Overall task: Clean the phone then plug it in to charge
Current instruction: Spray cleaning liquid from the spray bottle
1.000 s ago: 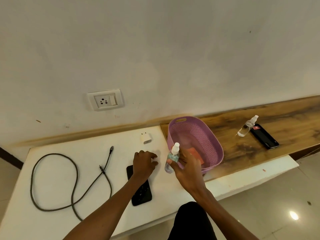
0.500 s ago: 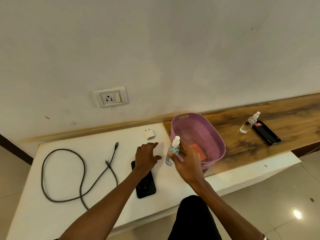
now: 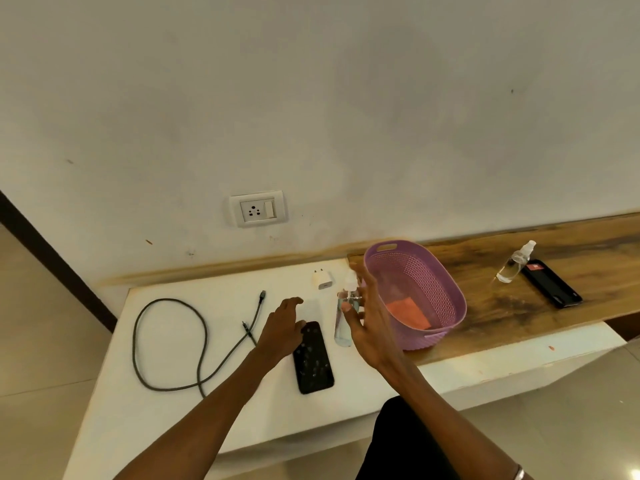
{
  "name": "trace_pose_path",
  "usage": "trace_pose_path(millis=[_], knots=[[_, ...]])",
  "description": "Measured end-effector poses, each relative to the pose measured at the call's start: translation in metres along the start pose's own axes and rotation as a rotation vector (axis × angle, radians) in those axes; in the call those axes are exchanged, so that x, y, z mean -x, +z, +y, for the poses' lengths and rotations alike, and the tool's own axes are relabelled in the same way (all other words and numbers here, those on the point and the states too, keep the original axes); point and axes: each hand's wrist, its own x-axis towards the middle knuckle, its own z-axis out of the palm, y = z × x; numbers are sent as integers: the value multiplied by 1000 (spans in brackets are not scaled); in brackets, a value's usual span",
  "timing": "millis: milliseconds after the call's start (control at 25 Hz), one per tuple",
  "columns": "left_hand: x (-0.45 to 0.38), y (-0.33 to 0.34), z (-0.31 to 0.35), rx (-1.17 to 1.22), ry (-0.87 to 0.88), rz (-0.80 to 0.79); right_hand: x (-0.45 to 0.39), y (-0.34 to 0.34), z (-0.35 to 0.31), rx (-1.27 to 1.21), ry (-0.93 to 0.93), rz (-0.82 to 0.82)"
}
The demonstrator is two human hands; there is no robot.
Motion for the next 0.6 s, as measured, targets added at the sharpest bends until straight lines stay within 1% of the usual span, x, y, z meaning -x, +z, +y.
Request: trace_pose_path(millis=[80, 160, 280, 360, 400, 520, 600], knots=[[9, -3, -11, 27, -21, -67, 3, 10, -3, -43, -18, -23], [17, -5, -20, 2, -12, -145, 8, 19, -1, -133, -4, -20], [24, -6, -30, -60, -3, -246, 16, 29, 7, -188, 118, -36], [25, -2, -36, -143, 30, -279, 20, 36, 16, -230, 218, -37], [25, 0, -38, -195, 53, -292, 22, 39, 21, -241, 233, -40], [26, 9, -45, -308, 118, -304, 26, 47, 36, -147, 133, -46], [28, 13, -48, -336, 149, -297, 24, 49, 47, -87, 155, -39]])
